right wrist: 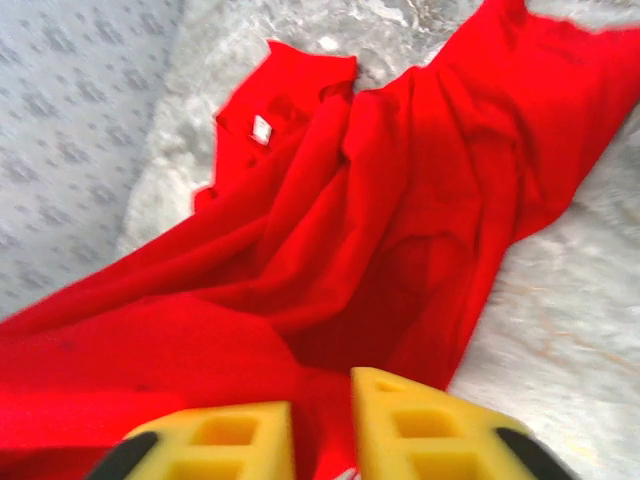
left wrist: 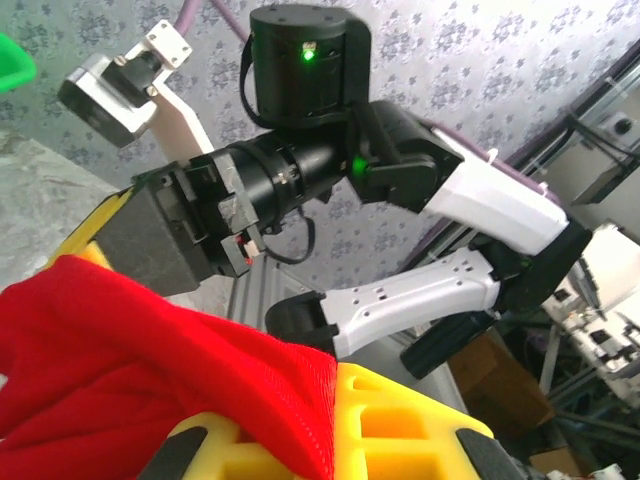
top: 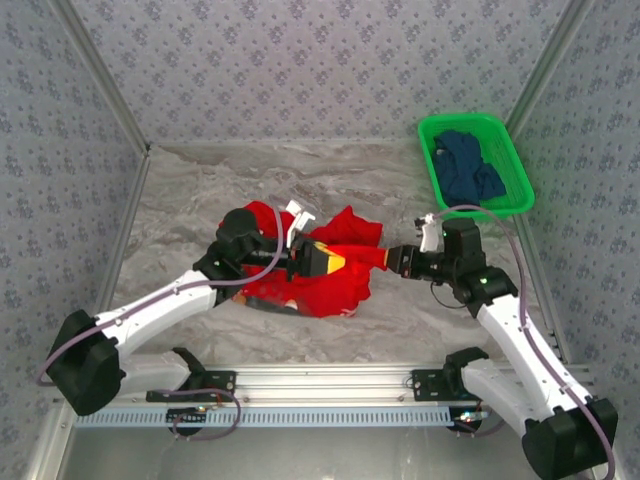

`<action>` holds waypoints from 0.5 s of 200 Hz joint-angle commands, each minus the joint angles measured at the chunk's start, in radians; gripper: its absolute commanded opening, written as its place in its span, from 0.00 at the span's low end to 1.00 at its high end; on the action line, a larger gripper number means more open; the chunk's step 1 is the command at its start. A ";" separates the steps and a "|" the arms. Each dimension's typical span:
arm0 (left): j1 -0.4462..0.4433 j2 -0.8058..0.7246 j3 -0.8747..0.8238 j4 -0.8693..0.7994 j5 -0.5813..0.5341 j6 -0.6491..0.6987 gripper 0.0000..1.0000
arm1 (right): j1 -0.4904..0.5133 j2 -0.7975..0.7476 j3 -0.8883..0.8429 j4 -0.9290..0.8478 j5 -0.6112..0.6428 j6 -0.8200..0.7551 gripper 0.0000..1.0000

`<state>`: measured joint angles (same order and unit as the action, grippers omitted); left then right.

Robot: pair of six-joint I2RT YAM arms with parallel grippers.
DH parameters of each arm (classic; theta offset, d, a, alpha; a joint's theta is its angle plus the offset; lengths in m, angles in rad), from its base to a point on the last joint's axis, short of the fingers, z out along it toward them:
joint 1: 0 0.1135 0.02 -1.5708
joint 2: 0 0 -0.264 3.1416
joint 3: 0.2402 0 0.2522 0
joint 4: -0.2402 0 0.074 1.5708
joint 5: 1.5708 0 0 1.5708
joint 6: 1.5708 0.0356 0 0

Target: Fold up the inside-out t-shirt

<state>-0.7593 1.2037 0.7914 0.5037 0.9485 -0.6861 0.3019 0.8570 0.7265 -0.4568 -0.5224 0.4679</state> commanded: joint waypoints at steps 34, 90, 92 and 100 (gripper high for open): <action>0.015 -0.014 0.086 -0.282 -0.075 0.229 0.00 | 0.226 -0.151 0.075 -0.103 0.243 -0.314 0.52; 0.059 -0.030 0.057 -0.257 -0.038 0.258 0.00 | 0.360 -0.055 0.041 0.130 0.225 -0.423 0.57; 0.060 -0.030 0.058 -0.257 -0.036 0.258 0.00 | 0.361 -0.048 0.039 0.136 0.223 -0.424 0.56; 0.058 -0.030 0.057 -0.256 -0.036 0.258 0.00 | 0.362 -0.026 0.040 0.169 0.202 -0.423 0.53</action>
<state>-0.7063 1.2030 0.8391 0.2283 0.8825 -0.4603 0.6472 0.7784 0.7784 -0.4137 -0.3107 0.1066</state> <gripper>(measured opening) 0.043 0.562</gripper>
